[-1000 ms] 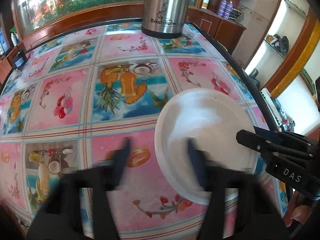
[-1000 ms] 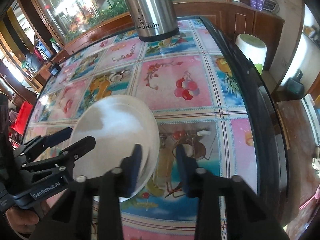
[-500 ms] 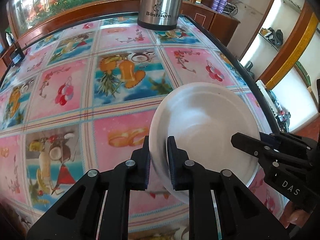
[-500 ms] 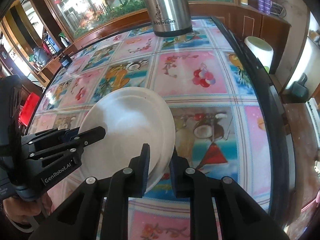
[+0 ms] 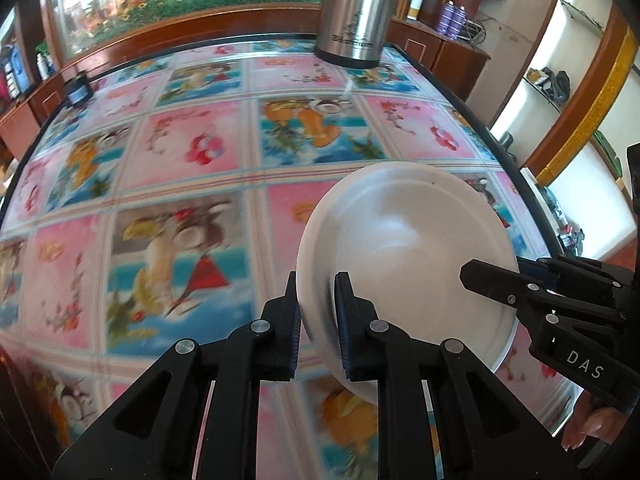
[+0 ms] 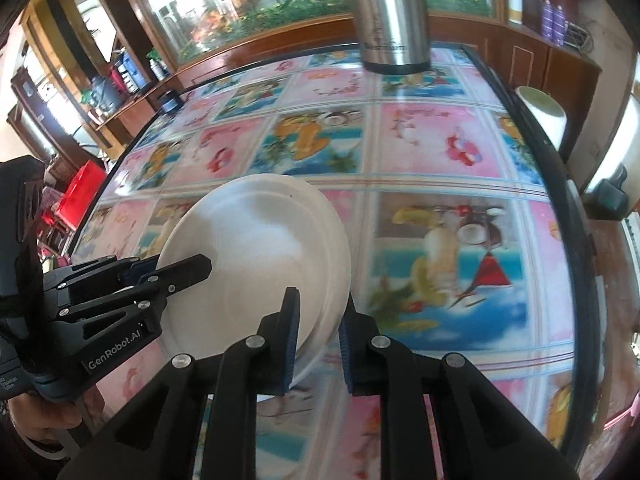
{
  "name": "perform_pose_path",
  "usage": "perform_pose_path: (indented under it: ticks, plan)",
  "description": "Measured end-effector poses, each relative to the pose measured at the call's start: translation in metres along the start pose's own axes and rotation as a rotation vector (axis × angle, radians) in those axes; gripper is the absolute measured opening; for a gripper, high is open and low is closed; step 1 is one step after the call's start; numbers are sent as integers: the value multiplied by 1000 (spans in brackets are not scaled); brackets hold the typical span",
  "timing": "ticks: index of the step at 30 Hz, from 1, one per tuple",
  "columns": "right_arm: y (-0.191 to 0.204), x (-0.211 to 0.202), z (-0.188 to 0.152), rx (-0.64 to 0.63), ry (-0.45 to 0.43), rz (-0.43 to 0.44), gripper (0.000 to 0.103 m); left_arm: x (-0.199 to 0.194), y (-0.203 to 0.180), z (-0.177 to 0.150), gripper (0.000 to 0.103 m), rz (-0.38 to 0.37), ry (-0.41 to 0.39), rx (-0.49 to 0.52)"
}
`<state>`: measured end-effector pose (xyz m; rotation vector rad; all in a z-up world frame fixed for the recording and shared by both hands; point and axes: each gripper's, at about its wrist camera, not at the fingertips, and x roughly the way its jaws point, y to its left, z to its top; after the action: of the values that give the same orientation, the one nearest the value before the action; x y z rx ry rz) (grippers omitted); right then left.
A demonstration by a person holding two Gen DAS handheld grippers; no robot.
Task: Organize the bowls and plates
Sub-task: 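Carry the white bowl with both grippers over the stacked dishes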
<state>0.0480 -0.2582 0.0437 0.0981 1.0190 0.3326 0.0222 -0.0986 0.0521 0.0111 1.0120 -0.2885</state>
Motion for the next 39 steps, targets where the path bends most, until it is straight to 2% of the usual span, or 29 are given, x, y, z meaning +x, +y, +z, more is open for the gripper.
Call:
perform_pose_path:
  ticks: [17, 24, 39]
  plan:
    - [96, 4, -10, -142, 7, 78, 21, -65, 77, -50, 15, 74, -64, -111]
    - [141, 2, -7, -227, -1, 106, 21, -99, 112, -65, 15, 104, -109, -161]
    - [213, -3, -6, -338, -24, 136, 21, -146, 164, -91, 15, 150, -169, -243]
